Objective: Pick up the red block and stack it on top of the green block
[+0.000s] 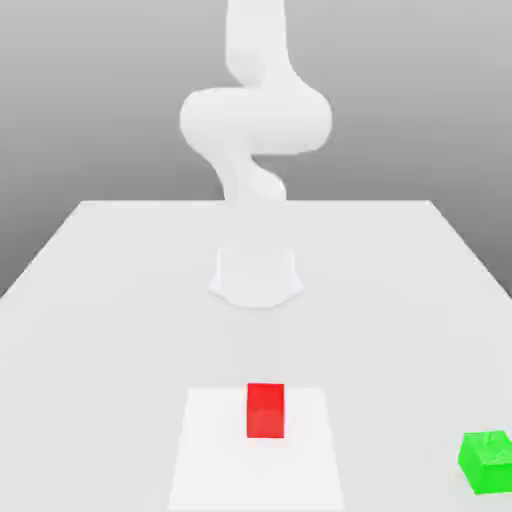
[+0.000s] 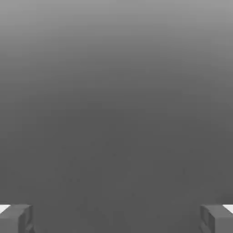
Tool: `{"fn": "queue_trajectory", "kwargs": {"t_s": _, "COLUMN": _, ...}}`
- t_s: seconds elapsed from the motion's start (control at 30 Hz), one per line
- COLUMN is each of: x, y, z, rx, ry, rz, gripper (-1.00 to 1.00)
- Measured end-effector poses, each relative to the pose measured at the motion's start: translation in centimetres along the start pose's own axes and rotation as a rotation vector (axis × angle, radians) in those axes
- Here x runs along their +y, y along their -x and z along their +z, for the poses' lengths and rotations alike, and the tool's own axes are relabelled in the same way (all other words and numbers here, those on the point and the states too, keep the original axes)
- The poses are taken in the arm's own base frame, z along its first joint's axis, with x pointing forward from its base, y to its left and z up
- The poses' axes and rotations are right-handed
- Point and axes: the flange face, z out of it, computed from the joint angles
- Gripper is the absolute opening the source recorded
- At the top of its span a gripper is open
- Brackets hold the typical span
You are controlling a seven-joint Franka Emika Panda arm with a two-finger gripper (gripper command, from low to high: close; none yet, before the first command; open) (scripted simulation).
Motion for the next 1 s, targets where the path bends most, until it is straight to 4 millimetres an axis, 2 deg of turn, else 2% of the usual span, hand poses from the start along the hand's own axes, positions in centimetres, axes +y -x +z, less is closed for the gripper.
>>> {"fn": "queue_trajectory", "kwargs": {"t_s": 0.1, "x": 1.5, "y": 1.8, "z": 7.8, "rx": -0.079, "ry": 0.084, "rz": 0.001, "gripper": 0.0}}
{"fn": "queue_trajectory", "kwargs": {"t_s": 0.23, "x": 4.7, "y": 5.3, "z": 16.9, "rx": -0.182, "ry": 0.192, "rz": 0.002, "gripper": 0.0}}
{"fn": "queue_trajectory", "kwargs": {"t_s": 0.37, "x": 9.3, "y": 10.1, "z": 24.5, "rx": -0.287, "ry": 0.301, "rz": 0.004, "gripper": 0.0}}
{"fn": "queue_trajectory", "kwargs": {"t_s": 0.47, "x": 13.6, "y": 14.5, "z": 29.1, "rx": -0.371, "ry": 0.387, "rz": 0.006, "gripper": 0.0}}
{"fn": "queue_trajectory", "kwargs": {"t_s": 0.6, "x": 19.5, "y": 20.5, "z": 33.0, "rx": -0.476, "ry": 0.493, "rz": 0.007, "gripper": 0.0}}
{"fn": "queue_trajectory", "kwargs": {"t_s": 0.67, "x": 21.1, "y": 22.0, "z": 34.5, "rx": -0.494, "ry": 0.511, "rz": 0.009, "gripper": 0.0}}
{"fn": "queue_trajectory", "kwargs": {"t_s": 0.83, "x": 23.5, "y": 24.4, "z": 38.0, "rx": -0.5, "ry": 0.517, "rz": 0.009, "gripper": 0.0}}
{"fn": "queue_trajectory", "kwargs": {"t_s": 0.87, "x": 23.9, "y": 24.7, "z": 38.4, "rx": -0.5, "ry": 0.518, "rz": 0.009, "gripper": -1.0}}
{"fn": "queue_trajectory", "kwargs": {"t_s": 1.0, "x": 23.8, "y": 24.8, "z": 38.4, "rx": -0.499, "ry": 0.518, "rz": 0.009, "gripper": -1.0}}
